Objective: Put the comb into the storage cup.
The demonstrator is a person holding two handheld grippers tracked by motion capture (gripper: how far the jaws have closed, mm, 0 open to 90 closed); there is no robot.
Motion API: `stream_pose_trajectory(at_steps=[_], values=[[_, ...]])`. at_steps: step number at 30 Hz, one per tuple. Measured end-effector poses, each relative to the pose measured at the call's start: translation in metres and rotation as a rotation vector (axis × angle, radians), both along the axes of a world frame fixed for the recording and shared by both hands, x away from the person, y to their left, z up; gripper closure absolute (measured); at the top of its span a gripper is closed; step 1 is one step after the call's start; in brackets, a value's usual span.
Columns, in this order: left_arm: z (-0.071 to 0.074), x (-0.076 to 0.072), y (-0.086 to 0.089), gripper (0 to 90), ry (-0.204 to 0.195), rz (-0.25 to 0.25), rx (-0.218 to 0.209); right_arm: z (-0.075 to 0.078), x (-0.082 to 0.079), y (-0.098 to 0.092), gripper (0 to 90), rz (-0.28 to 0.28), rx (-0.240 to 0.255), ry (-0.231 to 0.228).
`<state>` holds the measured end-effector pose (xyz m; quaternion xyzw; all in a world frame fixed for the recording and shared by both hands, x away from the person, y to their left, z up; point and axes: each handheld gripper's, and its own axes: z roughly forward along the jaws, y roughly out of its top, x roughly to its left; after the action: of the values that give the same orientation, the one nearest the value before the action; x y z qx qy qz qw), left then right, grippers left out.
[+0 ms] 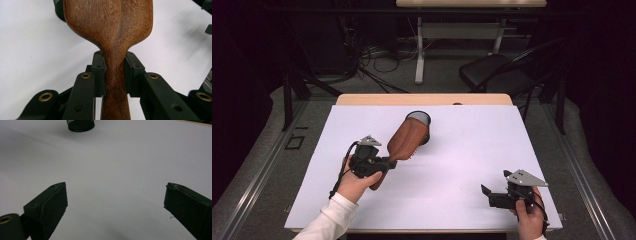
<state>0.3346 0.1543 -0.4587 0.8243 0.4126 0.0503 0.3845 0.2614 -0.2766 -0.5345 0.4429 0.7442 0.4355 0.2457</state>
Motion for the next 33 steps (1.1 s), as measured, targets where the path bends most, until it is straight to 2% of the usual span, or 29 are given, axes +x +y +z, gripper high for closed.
stream_pose_trajectory(at_steps=[9, 16, 25, 33], values=[[0.007, 0.0, 0.0, 73.0, -0.039, 0.002, -0.04, 0.0, 0.0, 0.0, 4.5, -0.001, -0.002, -0.001], [0.009, 0.0, 0.0, 73.0, -0.079, -0.001, -0.049, 0.0, 0.0, 0.0, 4.5, -0.001, -0.005, -0.001], [0.012, 0.001, -0.007, 73.0, -0.117, -0.007, -0.078, 0.0, 0.0, 0.0, 4.5, 0.0, -0.006, 0.0], [0.014, 0.005, -0.015, 73.0, -0.141, -0.014, -0.121, -0.001, 0.0, 0.0, 4.5, -0.003, -0.006, 0.004]])
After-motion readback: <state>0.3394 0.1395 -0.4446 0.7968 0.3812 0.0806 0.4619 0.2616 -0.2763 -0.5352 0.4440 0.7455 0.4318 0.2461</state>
